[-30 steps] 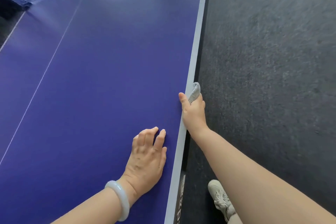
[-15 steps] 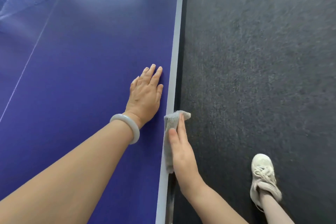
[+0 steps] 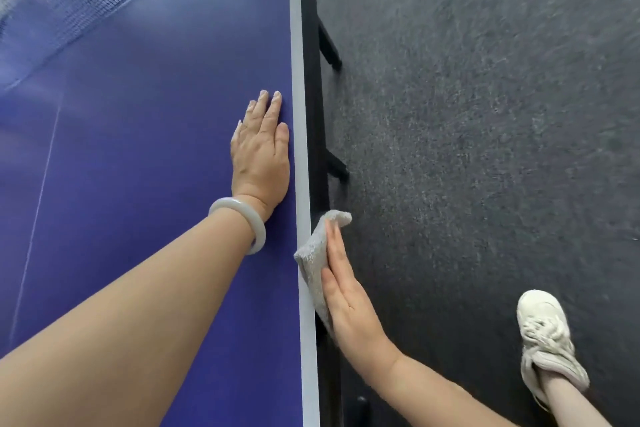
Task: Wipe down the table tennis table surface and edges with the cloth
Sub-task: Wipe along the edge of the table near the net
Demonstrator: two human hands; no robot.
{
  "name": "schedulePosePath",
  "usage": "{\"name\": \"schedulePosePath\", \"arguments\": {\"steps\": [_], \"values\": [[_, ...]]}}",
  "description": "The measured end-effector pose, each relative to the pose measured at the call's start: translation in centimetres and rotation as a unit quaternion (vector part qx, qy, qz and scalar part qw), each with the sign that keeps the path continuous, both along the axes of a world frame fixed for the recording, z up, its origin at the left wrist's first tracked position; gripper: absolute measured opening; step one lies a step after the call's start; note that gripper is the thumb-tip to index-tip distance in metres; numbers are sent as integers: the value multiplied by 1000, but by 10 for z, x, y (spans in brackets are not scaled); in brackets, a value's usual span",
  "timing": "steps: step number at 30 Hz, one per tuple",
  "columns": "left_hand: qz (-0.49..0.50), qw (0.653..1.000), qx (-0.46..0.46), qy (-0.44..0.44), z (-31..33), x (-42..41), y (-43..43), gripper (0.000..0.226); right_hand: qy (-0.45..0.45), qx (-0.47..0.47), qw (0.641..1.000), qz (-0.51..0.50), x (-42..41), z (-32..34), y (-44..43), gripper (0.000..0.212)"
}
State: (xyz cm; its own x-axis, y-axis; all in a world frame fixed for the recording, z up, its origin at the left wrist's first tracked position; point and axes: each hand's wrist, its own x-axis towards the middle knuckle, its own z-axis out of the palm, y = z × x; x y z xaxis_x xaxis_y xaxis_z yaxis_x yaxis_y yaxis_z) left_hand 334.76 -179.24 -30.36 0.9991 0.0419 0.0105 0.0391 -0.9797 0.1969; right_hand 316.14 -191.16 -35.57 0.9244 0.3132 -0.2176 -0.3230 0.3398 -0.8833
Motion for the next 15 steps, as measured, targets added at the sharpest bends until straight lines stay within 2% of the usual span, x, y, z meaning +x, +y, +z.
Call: {"name": "schedulePosePath", "arguments": {"steps": [3, 9, 11, 15], "values": [[2, 1000, -11, -4, 0, -2, 1, 47, -8, -10, 1000, 4, 6, 0, -2, 51], [4, 1000, -20, 4, 1, 0, 0, 53, 4, -26, 997, -67, 142, 12, 9, 48], [8, 1000, -16, 7, 1, 1, 2, 55, -8, -18, 997, -79, 141, 11, 14, 47], [9, 1000, 4, -1, -2, 4, 2, 55, -48, -21, 996, -76, 81, 3, 14, 50]]}}
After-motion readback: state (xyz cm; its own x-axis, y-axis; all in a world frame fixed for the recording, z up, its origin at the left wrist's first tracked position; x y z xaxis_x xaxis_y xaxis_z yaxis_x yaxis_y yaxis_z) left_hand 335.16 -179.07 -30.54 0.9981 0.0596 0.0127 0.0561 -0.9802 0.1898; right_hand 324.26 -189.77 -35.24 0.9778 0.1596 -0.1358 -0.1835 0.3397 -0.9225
